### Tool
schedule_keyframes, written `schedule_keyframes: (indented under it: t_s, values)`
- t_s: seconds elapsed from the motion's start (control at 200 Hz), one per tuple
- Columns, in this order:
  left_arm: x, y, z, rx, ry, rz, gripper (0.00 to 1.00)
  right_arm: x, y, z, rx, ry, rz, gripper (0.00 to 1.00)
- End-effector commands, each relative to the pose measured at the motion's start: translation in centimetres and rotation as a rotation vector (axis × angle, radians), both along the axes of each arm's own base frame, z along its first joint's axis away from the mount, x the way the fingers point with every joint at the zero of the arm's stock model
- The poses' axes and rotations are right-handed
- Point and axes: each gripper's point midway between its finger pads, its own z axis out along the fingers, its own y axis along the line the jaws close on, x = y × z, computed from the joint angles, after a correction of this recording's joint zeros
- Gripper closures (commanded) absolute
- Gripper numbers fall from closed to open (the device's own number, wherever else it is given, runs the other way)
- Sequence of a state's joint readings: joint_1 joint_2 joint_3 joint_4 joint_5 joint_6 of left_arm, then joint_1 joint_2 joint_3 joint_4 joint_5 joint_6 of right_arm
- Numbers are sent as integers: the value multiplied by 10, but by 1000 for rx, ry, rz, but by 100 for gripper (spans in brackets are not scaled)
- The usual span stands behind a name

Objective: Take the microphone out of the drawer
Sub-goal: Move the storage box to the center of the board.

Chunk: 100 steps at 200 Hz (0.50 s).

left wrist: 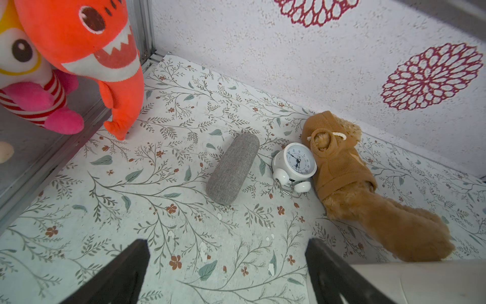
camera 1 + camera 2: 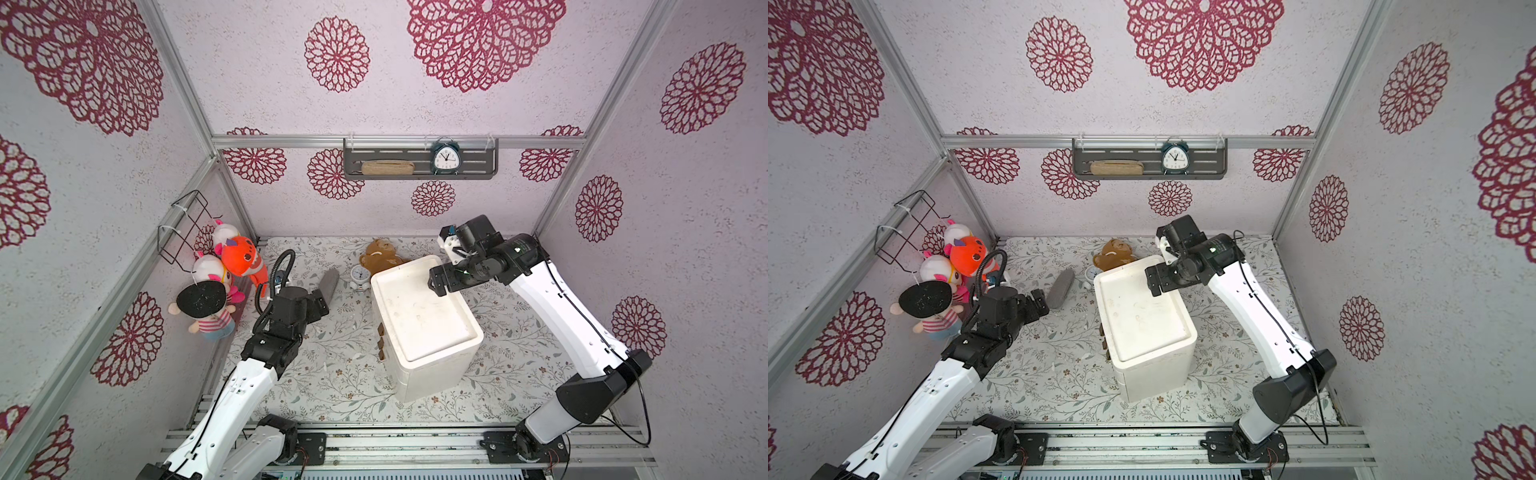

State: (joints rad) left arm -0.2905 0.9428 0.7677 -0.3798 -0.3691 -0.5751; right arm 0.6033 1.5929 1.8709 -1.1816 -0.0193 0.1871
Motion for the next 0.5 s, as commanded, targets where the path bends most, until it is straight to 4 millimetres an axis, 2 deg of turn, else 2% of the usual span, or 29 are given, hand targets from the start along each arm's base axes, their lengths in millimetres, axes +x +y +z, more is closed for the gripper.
schedule_keyframes:
  t_s: [0.0,0.335,0.495]
  values:
    - [-2,-4,7,-35,-33,-6,3,-15,-9,-1,-37,25,-17,11]
    - [0,-9,9,-61,-61,-25,3,-22,-27,-7,-114,15,-39,36]
    - [-1,-14,12,-70,-75,-46,3,-19,-32,-11,-144,3,-50,60]
